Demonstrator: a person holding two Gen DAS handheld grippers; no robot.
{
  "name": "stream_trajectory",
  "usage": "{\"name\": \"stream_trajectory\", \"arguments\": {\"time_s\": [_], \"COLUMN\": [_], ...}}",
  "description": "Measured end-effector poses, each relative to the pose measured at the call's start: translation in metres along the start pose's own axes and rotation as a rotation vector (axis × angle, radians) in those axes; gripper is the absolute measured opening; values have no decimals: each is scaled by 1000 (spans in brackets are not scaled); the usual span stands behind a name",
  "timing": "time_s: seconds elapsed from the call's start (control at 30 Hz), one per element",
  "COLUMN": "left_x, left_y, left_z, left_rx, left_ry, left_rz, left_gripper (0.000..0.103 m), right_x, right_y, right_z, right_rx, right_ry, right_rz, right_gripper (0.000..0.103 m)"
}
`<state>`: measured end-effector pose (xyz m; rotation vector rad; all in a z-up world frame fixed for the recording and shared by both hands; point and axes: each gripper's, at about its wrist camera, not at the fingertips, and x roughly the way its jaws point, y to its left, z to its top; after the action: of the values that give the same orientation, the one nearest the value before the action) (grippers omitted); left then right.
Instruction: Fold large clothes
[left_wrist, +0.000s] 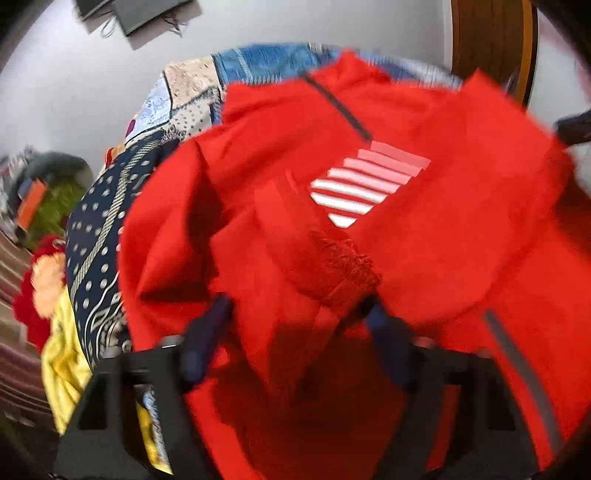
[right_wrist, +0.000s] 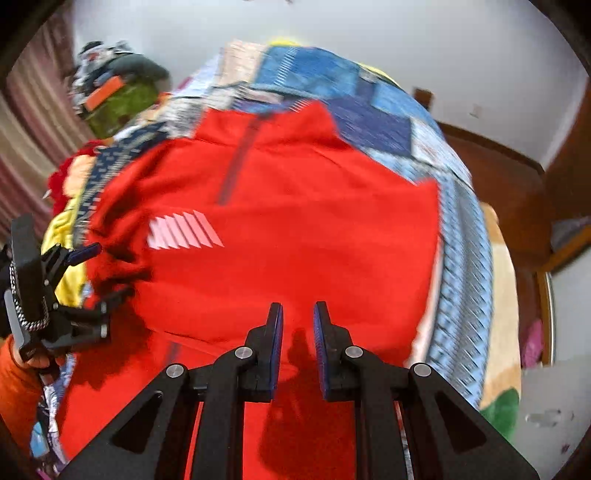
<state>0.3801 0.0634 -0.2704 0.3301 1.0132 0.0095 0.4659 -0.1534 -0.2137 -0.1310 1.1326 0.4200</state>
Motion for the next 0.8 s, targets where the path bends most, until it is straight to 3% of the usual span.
{"name": "stream_trajectory", "arguments": {"time_s": [0.1,0.13,0.17,0.37,0.47,0.53,0.6,0.67,0.73,0.8], "left_x": [0,-4,-13,-69,-88,-91,-83,-63,-42,-23], "left_y": [-9,-8,-5,38,73,89,106,122,127,126], "left_z": [10,14,20,43,43,36,26,8,-11,-29], "left_rx": [30,24,5,-154,-261,-306,-349,-401,-425,-423], "left_ry": [-39,-57,-88,-251,-301,-307,-283,-212,-138,-58], "left_rz": [50,48,37,-11,-51,-42,-37,-87,-92,-86], "left_gripper": [30,15,10,6,6,6,6,6,6,15], "right_x": [12,14,15,8,3,6,16,33,51,64], "right_y": [-17,-21,-24,-18,-9,-3,0,-3,-10,-20], "right_z": [-7,-7,-7,3,7,8,8,4,-1,-9], "right_rx": [27,34,41,47,20,-18,-53,-66,-71,-52], "right_ry": [12,12,8,-54,-92,-104,-95,-59,-7,19], "right_rz": [-10,-4,7,6,-11,-66,-148,-228,-271,-269], "right_gripper": [13,13,13,13,13,13,13,13,13,12]}}
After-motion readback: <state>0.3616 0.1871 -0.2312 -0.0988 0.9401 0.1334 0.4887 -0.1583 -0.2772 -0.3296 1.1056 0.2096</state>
